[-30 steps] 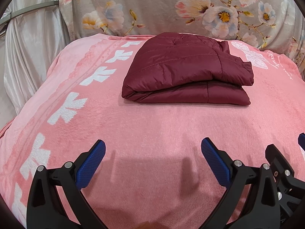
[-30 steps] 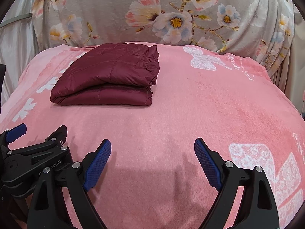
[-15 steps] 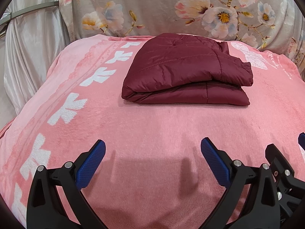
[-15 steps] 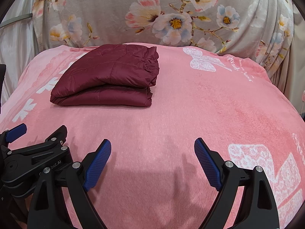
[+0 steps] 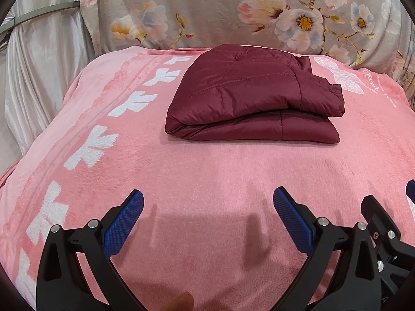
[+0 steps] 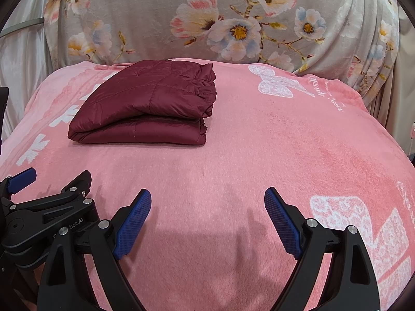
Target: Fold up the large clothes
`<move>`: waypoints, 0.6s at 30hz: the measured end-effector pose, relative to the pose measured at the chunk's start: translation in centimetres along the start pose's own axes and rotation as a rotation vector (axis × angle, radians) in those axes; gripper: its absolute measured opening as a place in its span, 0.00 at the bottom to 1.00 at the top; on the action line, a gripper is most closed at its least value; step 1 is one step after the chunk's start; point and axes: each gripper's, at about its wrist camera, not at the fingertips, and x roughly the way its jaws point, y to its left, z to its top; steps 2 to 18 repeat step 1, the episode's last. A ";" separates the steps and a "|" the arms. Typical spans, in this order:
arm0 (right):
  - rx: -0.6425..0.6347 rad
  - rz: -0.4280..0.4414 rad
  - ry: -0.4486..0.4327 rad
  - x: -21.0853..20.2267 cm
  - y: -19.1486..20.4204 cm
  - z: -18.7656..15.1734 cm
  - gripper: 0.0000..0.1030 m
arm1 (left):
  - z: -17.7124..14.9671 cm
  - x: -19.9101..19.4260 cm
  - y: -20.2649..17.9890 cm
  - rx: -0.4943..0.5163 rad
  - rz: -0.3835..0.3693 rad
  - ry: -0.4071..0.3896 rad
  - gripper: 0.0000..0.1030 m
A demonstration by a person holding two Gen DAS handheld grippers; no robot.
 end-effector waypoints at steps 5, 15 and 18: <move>0.000 0.001 0.000 0.0 0.0 0.0 0.84 | 0.0 0.0 0.0 0.000 0.002 -0.001 0.95; 0.000 0.001 0.000 0.0 0.0 0.0 0.84 | 0.0 0.0 0.0 0.000 0.002 -0.001 0.95; 0.000 0.001 0.000 0.0 0.0 0.0 0.84 | 0.0 0.0 0.0 0.000 0.002 -0.001 0.95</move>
